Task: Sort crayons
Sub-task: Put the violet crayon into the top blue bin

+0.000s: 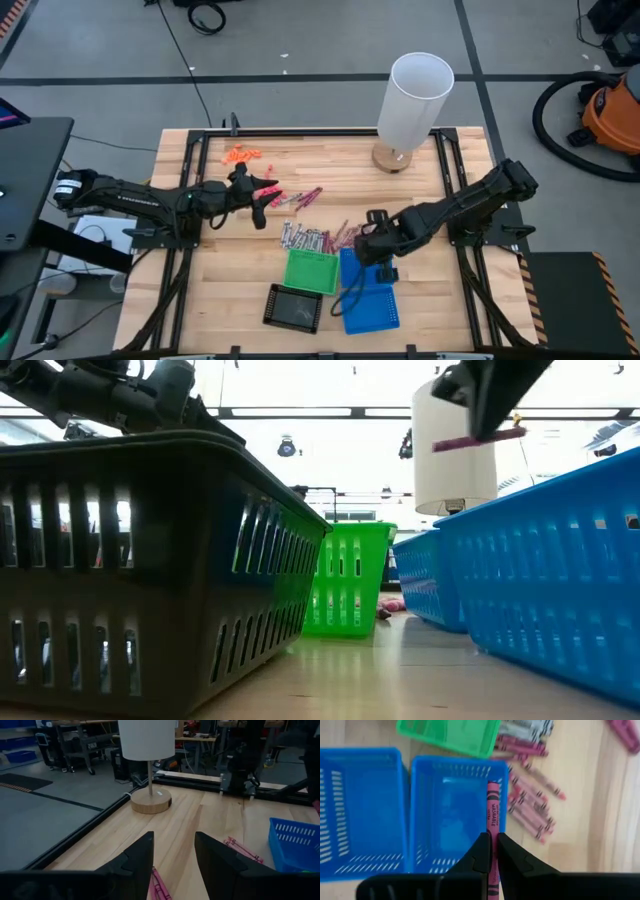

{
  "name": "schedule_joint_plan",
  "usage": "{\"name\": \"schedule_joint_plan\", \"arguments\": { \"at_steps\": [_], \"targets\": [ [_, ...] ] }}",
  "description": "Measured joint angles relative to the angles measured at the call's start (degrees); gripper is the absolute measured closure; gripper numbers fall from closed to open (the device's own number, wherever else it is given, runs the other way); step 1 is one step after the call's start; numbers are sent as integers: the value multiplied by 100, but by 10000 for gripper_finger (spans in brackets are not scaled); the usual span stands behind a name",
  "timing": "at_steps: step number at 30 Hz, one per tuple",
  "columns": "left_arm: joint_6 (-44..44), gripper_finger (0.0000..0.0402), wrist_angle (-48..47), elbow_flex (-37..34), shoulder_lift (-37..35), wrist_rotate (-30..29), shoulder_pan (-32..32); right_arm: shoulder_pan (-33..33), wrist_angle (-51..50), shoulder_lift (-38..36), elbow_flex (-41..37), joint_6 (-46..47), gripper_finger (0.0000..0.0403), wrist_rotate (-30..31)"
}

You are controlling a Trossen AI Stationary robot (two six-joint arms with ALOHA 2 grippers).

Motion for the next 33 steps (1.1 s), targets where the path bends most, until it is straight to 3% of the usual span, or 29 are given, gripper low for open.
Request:
{"name": "schedule_joint_plan", "arguments": {
  "at_steps": [13, 22, 33],
  "targets": [
    [375, 249, 843, 0, 154, 9, 0, 317, -57, -20, -590, 950, 378, -406],
    [461, 249, 2106, -4, 1540, 48, 121, 254, 1277, -20, -1265, 841, 368, -341],
    [153, 249, 2249, 116, 2465, 245, 378, 56, 1622, -13, -1604, 803, 342, -352]
  ]
}}
